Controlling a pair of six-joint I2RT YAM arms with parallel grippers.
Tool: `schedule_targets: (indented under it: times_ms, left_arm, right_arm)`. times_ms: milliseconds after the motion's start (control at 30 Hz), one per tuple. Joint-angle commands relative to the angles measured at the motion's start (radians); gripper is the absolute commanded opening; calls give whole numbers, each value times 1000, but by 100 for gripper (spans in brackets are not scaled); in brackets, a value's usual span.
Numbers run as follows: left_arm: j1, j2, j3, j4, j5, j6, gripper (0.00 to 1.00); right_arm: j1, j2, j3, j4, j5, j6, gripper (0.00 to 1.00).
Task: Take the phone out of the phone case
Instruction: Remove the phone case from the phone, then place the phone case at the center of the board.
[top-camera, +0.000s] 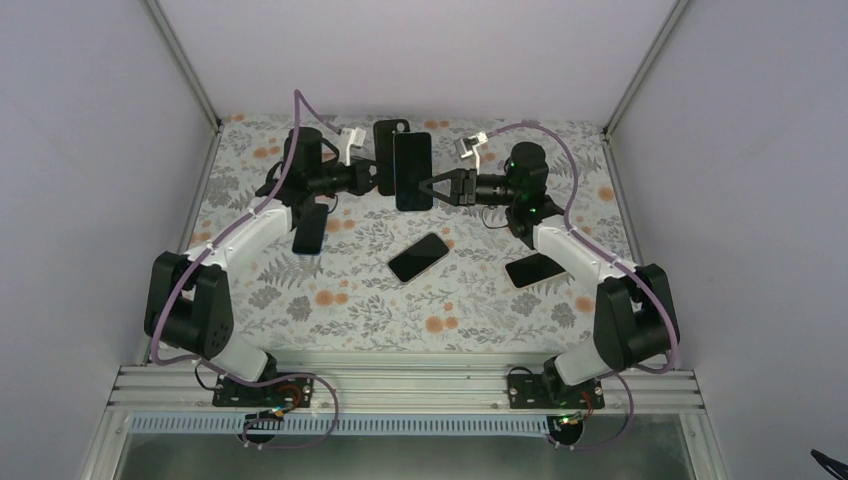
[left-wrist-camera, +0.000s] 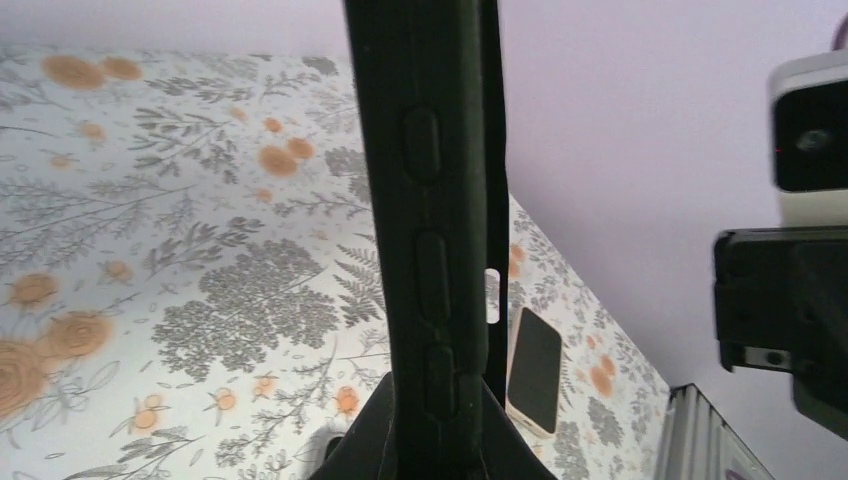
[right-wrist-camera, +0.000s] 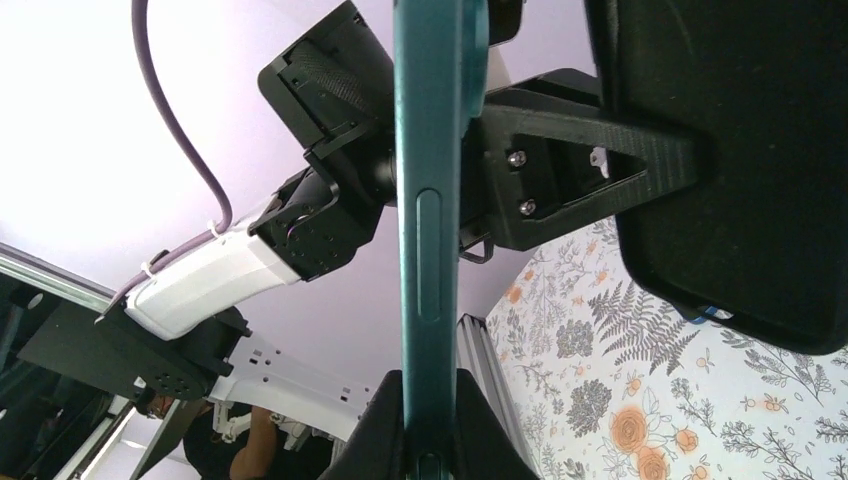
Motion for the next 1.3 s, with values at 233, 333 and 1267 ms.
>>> schedule_targets:
  times_ms: [233, 333, 1267]
  left_arm:
    - [48, 97, 113, -115, -105, 77, 2]
    - [64, 147, 153, -167, -138, 91, 2]
    - [125, 664, 580, -523, -152, 185, 2]
  right_arm:
    - [-8, -53, 8, -15, -18, -100, 4]
    - [-9, -54, 12, -29, -15, -113, 4]
    - [-16, -4, 30, -78, -9, -155, 4]
